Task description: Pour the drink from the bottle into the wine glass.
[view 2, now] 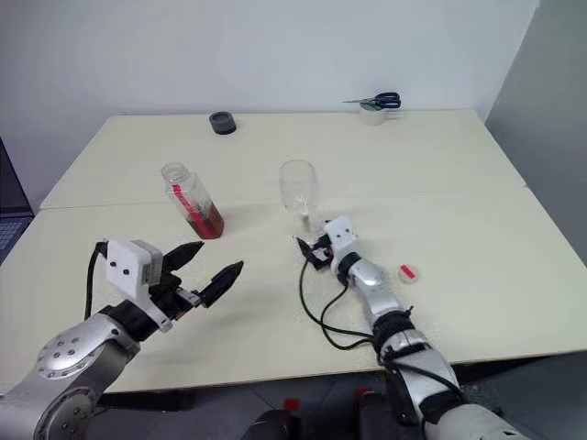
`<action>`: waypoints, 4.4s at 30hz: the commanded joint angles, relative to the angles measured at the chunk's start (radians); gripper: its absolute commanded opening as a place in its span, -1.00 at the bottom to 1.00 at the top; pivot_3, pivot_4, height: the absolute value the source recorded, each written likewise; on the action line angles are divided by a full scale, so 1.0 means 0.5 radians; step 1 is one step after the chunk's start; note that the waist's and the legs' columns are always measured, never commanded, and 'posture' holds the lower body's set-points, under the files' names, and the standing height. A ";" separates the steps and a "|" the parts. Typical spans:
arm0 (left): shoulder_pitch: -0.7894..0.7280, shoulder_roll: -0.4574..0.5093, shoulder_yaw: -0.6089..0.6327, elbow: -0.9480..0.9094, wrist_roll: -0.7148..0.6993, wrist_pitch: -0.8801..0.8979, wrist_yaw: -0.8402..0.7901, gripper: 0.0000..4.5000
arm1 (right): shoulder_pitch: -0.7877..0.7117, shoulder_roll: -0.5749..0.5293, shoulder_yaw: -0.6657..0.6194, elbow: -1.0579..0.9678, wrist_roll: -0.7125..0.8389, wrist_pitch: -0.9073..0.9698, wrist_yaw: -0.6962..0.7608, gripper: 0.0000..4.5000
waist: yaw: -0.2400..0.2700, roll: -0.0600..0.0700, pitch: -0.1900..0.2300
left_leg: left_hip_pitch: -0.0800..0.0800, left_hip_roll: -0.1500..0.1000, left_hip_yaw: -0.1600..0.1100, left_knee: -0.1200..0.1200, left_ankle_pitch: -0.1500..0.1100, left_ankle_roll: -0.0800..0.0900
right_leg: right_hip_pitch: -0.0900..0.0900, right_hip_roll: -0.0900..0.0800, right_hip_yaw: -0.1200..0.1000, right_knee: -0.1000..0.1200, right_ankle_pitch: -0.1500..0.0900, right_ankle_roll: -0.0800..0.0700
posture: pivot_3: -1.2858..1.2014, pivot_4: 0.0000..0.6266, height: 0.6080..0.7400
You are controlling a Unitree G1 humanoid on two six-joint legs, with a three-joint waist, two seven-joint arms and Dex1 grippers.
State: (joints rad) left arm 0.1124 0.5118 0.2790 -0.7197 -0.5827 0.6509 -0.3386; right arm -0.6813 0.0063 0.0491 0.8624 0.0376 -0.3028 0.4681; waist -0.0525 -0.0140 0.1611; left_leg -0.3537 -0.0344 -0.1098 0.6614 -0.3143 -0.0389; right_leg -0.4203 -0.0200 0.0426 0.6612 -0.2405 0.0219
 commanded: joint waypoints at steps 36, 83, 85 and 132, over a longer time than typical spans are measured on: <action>-0.625 -0.226 -0.028 1.051 0.606 -0.556 0.196 1.00 | 0.452 -1.156 -0.171 -2.915 1.594 2.160 0.482 0.99 | 0.053 -0.005 0.002 | -0.009 0.000 -0.005 0.003 0.000 -0.001 | -0.002 -0.002 -0.007 -0.006 0.000 0.002 | 0.03 -0.52 1.00; -1.580 -0.254 -0.149 2.851 0.880 -1.535 0.024 0.92 | 0.468 -1.224 -0.236 -3.057 1.733 2.216 0.183 1.00 | 0.055 -0.006 0.001 | -0.017 -0.005 -0.011 0.006 0.000 -0.001 | -0.006 -0.006 -0.010 -0.006 0.001 0.004 | 0.03 -0.52 1.00; -1.586 -0.251 -0.153 2.872 0.886 -1.564 0.023 0.74 | 0.469 -1.222 -0.233 -3.054 1.731 2.212 0.180 1.00 | 0.054 -0.006 0.001 | -0.017 -0.005 -0.011 0.006 0.000 -0.001 | -0.007 -0.006 -0.010 -0.006 0.001 0.004 | 0.03 -0.52 1.00; -2.688 0.101 -1.010 3.549 1.850 -2.374 -0.378 -0.25 | 0.448 -0.860 -0.078 -2.651 0.815 1.527 0.068 1.00 | 0.046 -0.009 0.003 | -0.021 -0.011 -0.003 0.006 0.001 0.000 | -0.013 -0.005 -0.008 -0.002 0.002 0.005 | 0.03 -0.52 1.00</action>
State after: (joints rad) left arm -1.1848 0.5456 -0.2309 1.0661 0.3342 -0.5007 -0.5540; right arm -0.4398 -0.4245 0.0221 -0.4224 0.4436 0.4808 0.5015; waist -0.0295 -0.0186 0.1626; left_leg -0.3641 -0.0400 -0.1112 0.6646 -0.3139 -0.0390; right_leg -0.4269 -0.0223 0.0384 0.6606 -0.2398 0.0246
